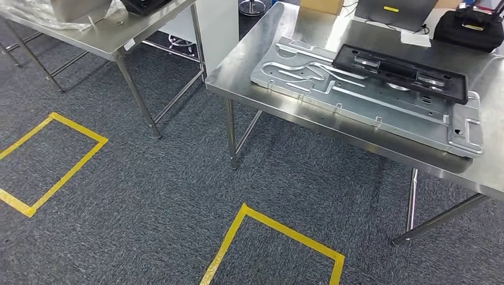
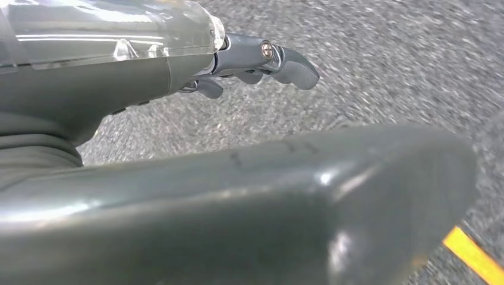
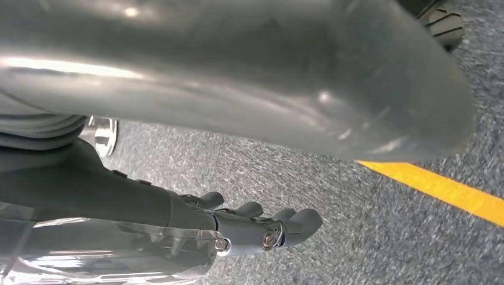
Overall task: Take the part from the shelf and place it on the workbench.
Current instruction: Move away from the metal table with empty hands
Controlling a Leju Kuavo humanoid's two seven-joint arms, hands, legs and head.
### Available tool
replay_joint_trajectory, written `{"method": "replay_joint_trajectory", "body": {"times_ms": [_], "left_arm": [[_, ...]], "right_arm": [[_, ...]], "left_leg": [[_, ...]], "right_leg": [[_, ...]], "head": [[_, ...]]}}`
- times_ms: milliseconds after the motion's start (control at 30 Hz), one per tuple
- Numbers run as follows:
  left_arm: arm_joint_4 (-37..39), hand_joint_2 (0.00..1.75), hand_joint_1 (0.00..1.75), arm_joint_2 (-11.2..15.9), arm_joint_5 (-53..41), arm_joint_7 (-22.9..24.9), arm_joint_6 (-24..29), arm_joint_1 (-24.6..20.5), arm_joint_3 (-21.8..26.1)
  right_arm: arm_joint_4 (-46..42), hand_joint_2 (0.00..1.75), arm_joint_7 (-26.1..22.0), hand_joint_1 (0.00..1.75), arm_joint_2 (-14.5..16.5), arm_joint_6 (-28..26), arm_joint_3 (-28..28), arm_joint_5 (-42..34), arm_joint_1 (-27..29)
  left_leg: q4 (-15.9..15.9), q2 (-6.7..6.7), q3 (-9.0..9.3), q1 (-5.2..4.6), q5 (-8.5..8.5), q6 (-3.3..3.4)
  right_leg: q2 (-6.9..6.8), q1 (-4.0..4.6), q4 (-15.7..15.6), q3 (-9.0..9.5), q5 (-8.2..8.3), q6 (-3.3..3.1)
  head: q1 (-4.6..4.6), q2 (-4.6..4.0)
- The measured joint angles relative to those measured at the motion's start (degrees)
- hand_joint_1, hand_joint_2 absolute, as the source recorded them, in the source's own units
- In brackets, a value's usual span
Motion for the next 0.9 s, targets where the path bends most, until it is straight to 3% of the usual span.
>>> {"method": "replay_joint_trajectory", "body": {"times_ms": [67, 133, 200, 267, 333, 400, 433, 467, 500, 567, 633, 700, 767, 833, 900], "left_arm": [[0.00, 0.00, 0.00, -0.05, 0.02, -0.25, 0.34, 0.01, 0.00], [0.00, 0.00, 0.00, -0.19, 0.04, -0.62, 0.62, -0.21, 0.00], [0.00, 0.00, 0.00, -0.28, 0.07, -0.80, 0.81, -0.32, 0.00], [0.00, 0.00, 0.00, -0.22, 0.10, -0.80, 0.98, -0.20, 0.00], [0.00, 0.00, 0.00, -0.18, 0.10, -0.70, 1.08, -0.21, 0.00], [0.00, 0.00, 0.00, -0.19, 0.08, -0.54, 1.09, -0.41, 0.00], [0.00, 0.00, 0.00, -0.19, 0.06, -0.47, 1.08, -0.47, -0.01], [0.00, 0.00, 0.00, -0.18, 0.03, -0.43, 1.03, -0.46, -0.02], [0.00, 0.00, 0.00, -0.15, -0.01, -0.40, 0.96, -0.43, -0.05], [0.00, 0.00, 0.00, -0.05, -0.09, -0.39, 0.71, -0.41, -0.17], [0.00, 0.00, 0.00, 0.02, -0.22, -0.38, 0.46, -0.65, -0.48], [0.00, 0.00, 0.00, 0.05, -0.64, -0.33, 0.36, -0.84, -1.15], [0.00, 0.00, 0.00, 0.15, -1.19, -0.33, 0.34, -0.76, -1.93], [0.00, 0.00, 0.00, 0.24, -2.02, -1.19, 0.45, -0.71, -2.66], [0.00, 0.00, 0.00, 0.23, -3.23, -3.14, 0.85, -0.95, -3.55]], "right_arm": [[0.07, 0.00, 0.31, 0.00, -0.10, 0.22, 0.00, 0.06, 0.00], [0.11, 0.00, 0.51, 0.00, -0.31, 0.51, 0.01, 0.23, -0.01], [0.15, 0.00, 0.33, 0.00, -0.55, 0.78, 0.03, 0.50, -0.14], [0.18, 0.00, -0.09, 0.00, -0.69, 0.94, 0.04, 0.69, -0.34], [0.19, 0.00, -0.45, 0.00, -0.87, 1.15, 0.07, 1.05, -0.35], [0.20, 0.00, -0.61, 0.00, -1.11, 1.44, 0.18, 1.61, -0.26], [0.20, 0.00, -0.62, 0.00, -1.24, 1.59, 0.30, 2.00, -0.25], [0.20, 0.00, -0.62, 0.00, -1.38, 1.70, 0.49, 2.47, -0.29], [0.20, 0.00, -0.63, 0.00, -1.53, 1.75, 0.77, 3.09, -0.34], [0.20, 0.00, -0.66, 0.00, -1.79, 1.69, 1.58, 4.48, -0.46], [0.20, 0.00, -0.73, 0.00, -2.09, 1.39, 2.55, 5.90, -0.52], [0.22, 0.00, -1.16, 0.00, -2.51, 0.96, 3.62, 7.06, -0.66], [0.24, 0.00, -2.33, 0.00, -2.88, 0.69, 4.63, 7.56, -0.98], [0.27, 0.00, -3.78, 0.00, -3.20, 0.58, 5.13, 7.29, -1.13], [0.35, 0.00, -4.68, 0.00, -3.39, 0.52, 5.20, 6.63, -1.00]], "left_leg": [[0.23, -1.49, 0.04, -0.03, -0.03, -0.07], [0.60, -2.78, -0.24, -0.12, -0.09, -0.50], [0.73, -3.89, -0.77, 0.01, 0.02, -1.24], [0.78, -4.46, -1.09, 0.10, 0.07, -1.95], [3.66, -2.20, -2.47, 0.00, -1.80, -2.45], [10.82, 0.71, -5.95, 0.29, -5.58, -2.94], [14.46, 1.25, -7.75, 0.50, -7.02, -3.21], [16.72, 1.53, -8.87, 0.71, -7.55, -3.44], [16.81, 1.73, -8.89, 0.88, -6.94, -3.63], [10.49, 2.81, -5.53, 1.10, -3.18, -3.76], [3.13, 4.87, -1.73, 0.86, -0.63, -3.44], [0.94, 5.43, -0.93, 0.54, -0.43, -2.81], [0.81, 4.22, -1.12, 0.56, -0.15, -2.05], [0.49, 3.18, -1.02, 0.66, 0.21, -1.31], [0.41, 2.11, -1.15, 0.59, 0.48, -0.74]], "right_leg": [[1.15, 0.05, -6.89, 3.32, 4.27, -0.48], [3.50, 0.03, -13.66, 6.39, 6.71, -0.99], [4.24, 0.14, -15.55, 7.10, 6.71, -1.25], [2.91, -0.02, -16.05, 7.30, 6.96, -1.69], [1.34, -0.36, -16.80, 7.68, 7.25, -2.37], [-0.31, -0.31, -17.00, 7.79, 7.25, -2.71], [-1.12, -0.27, -16.97, 7.77, 7.19, -2.72], [-1.89, -0.26, -16.94, 7.79, 7.12, -2.67], [-2.63, -0.30, -16.90, 7.83, 7.02, -2.56], [-4.00, -0.41, -16.71, 8.08, 6.73, -2.15], [-5.22, -0.23, -16.45, 8.33, 6.29, -1.50], [-6.19, 0.05, -16.36, 8.52, 6.07, -0.78], [-6.53, -0.10, -16.31, 8.79, 5.87, -0.03], [-4.02, -0.35, -14.17, 8.05, 4.07, 0.52], [-0.87, -0.38, -7.54, 4.90, 0.26, 0.60]], "head": [[0.02, 0.00], [-0.02, 0.00], [-0.03, 0.00], [-0.04, 0.00], [-0.37, -0.01], [-0.65, -0.01], [-0.66, -0.01], [-0.65, 0.00], [-0.65, 0.00], [-0.66, 0.00], [-0.63, -0.01], [-0.51, -0.01], [-0.44, 0.00], [-0.38, 0.00], [-0.28, -0.01]]}}
